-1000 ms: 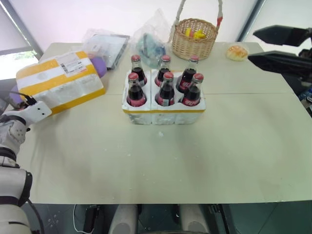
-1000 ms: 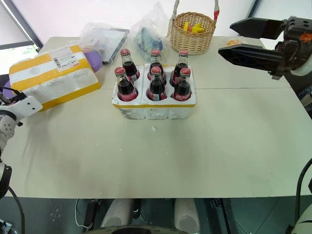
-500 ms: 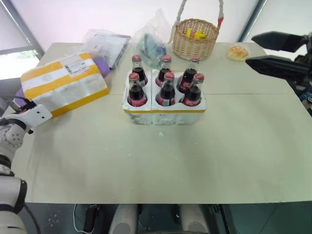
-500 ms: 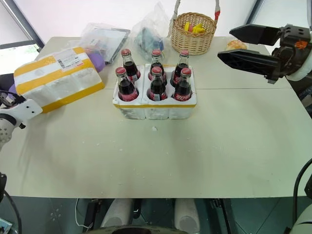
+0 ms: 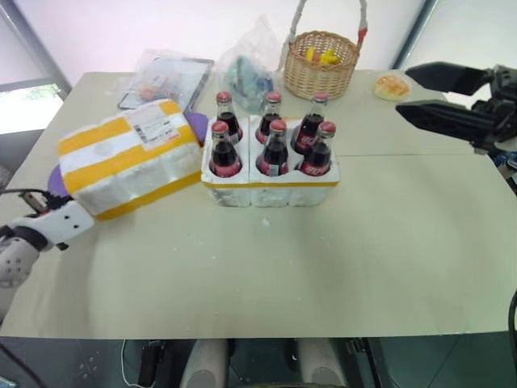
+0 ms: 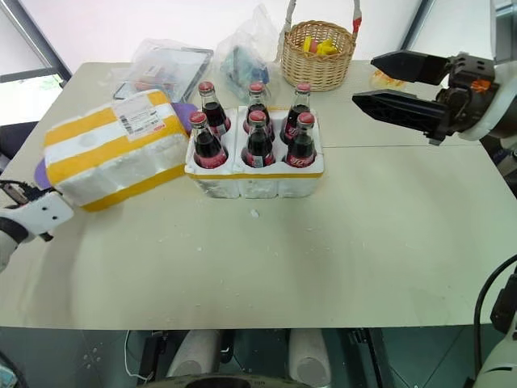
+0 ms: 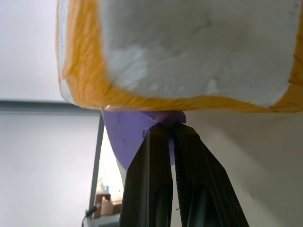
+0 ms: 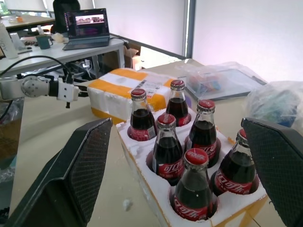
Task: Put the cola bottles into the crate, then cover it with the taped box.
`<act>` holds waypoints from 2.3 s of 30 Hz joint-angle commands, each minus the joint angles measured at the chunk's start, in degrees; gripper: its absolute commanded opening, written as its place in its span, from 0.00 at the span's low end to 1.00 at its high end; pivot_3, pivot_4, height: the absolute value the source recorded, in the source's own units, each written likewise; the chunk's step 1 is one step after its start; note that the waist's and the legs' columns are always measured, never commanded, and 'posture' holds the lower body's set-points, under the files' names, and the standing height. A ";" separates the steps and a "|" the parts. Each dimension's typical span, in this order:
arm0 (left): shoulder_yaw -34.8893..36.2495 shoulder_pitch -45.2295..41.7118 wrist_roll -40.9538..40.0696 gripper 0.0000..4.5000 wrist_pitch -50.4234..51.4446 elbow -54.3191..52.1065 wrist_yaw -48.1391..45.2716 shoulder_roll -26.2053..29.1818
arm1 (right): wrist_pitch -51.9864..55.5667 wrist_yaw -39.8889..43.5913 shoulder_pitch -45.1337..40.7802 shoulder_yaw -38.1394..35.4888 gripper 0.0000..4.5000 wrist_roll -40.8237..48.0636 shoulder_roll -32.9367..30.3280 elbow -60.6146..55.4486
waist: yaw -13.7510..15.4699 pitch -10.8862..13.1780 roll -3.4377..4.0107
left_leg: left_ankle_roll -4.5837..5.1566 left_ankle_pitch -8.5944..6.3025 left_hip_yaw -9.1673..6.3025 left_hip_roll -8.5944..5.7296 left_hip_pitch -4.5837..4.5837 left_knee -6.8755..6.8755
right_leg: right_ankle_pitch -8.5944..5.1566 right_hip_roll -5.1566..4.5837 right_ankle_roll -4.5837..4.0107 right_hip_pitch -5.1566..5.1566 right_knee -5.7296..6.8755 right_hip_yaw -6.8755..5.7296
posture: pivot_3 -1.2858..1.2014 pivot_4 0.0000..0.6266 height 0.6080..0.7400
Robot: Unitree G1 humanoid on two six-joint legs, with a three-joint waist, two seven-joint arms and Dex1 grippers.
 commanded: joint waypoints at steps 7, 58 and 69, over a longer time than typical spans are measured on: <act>5.08 2.60 4.19 0.45 7.34 -2.47 1.26 -0.37 | -2.23 0.13 -2.08 0.11 1.00 -0.65 1.20 0.36 | 0.06 0.00 0.00 | 0.00 0.00 0.00 0.00 0.00 0.02 | 0.00 0.05 -0.01 0.01 -0.01 0.00 | 0.52 0.24 0.98; -19.10 -31.02 19.71 0.91 -13.89 42.67 23.37 0.46 | -0.24 9.06 10.47 -3.99 1.00 2.05 -8.37 -10.27 | 0.24 -0.02 -0.02 | 0.00 0.00 0.00 -0.02 0.00 0.05 | 0.01 0.04 0.02 0.02 0.02 -0.01 | 0.52 0.24 0.98; -19.15 -32.93 18.47 0.10 -13.31 44.23 22.58 0.74 | -1.35 8.41 10.50 -3.21 1.00 1.58 -7.30 -9.85 | 0.25 -0.02 -0.03 | 0.00 0.00 0.00 -0.02 0.00 0.05 | 0.02 0.04 0.02 0.03 0.02 -0.01 | 0.52 0.24 0.98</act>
